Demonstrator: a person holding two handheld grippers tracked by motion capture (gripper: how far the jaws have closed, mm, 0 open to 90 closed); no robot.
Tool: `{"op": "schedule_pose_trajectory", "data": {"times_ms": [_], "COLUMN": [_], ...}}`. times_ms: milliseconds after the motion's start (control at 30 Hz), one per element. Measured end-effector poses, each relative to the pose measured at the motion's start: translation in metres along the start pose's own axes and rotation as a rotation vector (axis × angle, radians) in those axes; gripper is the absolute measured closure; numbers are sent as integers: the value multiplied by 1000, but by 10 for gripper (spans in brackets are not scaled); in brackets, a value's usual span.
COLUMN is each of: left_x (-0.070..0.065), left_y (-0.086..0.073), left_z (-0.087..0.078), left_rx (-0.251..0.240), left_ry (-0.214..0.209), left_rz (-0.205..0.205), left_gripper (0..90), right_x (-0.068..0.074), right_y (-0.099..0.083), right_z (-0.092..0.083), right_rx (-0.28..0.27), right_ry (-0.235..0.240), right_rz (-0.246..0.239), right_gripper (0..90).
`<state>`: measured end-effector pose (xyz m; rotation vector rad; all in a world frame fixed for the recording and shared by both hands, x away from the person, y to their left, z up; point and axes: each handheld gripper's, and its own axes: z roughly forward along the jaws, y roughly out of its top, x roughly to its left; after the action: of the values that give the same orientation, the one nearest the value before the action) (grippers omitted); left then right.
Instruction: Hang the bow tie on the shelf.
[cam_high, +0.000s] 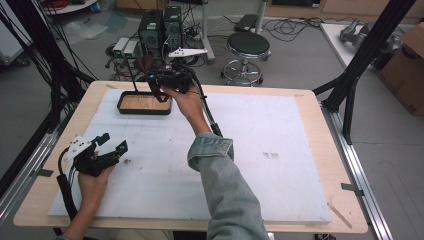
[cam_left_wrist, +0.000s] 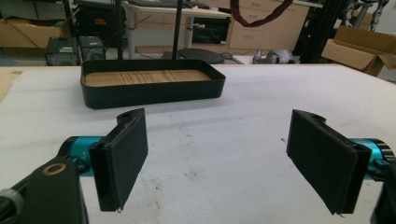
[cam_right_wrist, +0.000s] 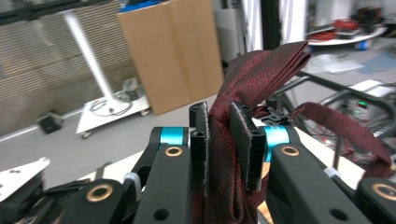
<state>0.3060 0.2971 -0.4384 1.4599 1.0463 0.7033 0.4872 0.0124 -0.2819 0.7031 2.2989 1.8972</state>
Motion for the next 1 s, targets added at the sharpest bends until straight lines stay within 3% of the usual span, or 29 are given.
{"op": "schedule_pose_trajectory", "data": {"times_ms": [200,333,700,867,1000], "left_x": [0,0,0,1,1], "left_y": [0,0,0,0,0], "left_z": [0,0,0,0,0], "left_rx": [-1,3,-1,-1,-1], "left_ry": [1,1,3,4,2], "left_rz": [-1,4,1,-1,0], "left_gripper": [208,209,209,209,209], "right_x": [1,2,-30,-37,-40], "right_y": [-2,-3,-6,-3,0], "right_z": [-2,-8,-2,9,18], "right_rx": [21,14,-19,3,21], "right_ry": [31,26,8,-18,-51], "right_rz": [4,7,58,77,61], "right_gripper": [780,780,781,781,781]}}
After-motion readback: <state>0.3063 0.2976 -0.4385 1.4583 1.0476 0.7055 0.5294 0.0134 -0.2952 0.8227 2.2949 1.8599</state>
